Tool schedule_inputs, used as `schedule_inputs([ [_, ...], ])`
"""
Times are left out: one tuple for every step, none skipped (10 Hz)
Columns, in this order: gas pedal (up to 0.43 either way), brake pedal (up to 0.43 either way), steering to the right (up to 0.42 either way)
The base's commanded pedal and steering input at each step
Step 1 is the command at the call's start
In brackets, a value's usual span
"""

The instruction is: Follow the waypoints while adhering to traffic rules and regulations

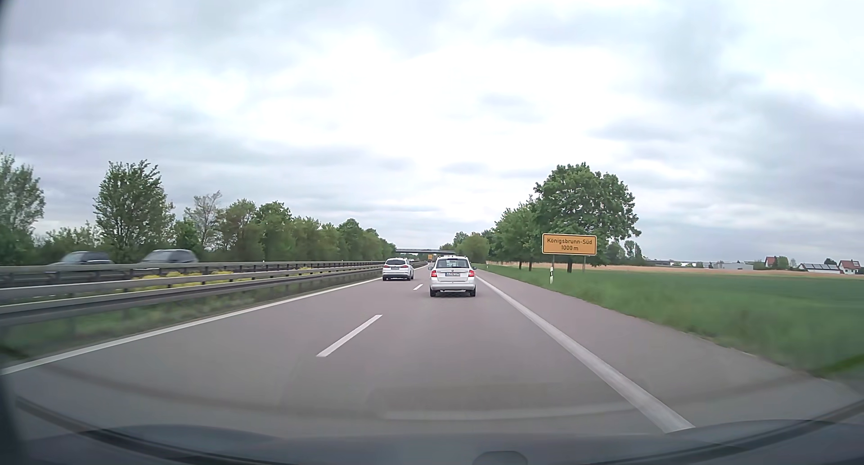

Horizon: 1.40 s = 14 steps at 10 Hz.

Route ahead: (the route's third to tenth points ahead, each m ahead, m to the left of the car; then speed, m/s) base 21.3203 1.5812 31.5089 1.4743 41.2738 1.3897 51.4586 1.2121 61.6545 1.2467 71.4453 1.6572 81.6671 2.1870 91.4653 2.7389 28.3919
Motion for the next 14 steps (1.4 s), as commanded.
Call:
schedule_inputs([
  [0.138, 0.0, -0.002],
  [0.138, 0.0, -0.003],
  [0.157, 0.0, -0.003],
  [0.268, 0.0, -0.003],
  [0.311, 0.0, -0.003],
  [0.311, 0.0, -0.002],
  [0.319, 0.0, -0.002],
  [0.331, 0.0, -0.002],
  [0.331, 0.0, -0.002],
  [0.339, 0.0, -0.003],
  [0.35, 0.0, -0.003],
  [0.358, 0.0, -0.005],
  [0.37, 0.0, -0.01],
  [0.37, 0.0, -0.012],
])
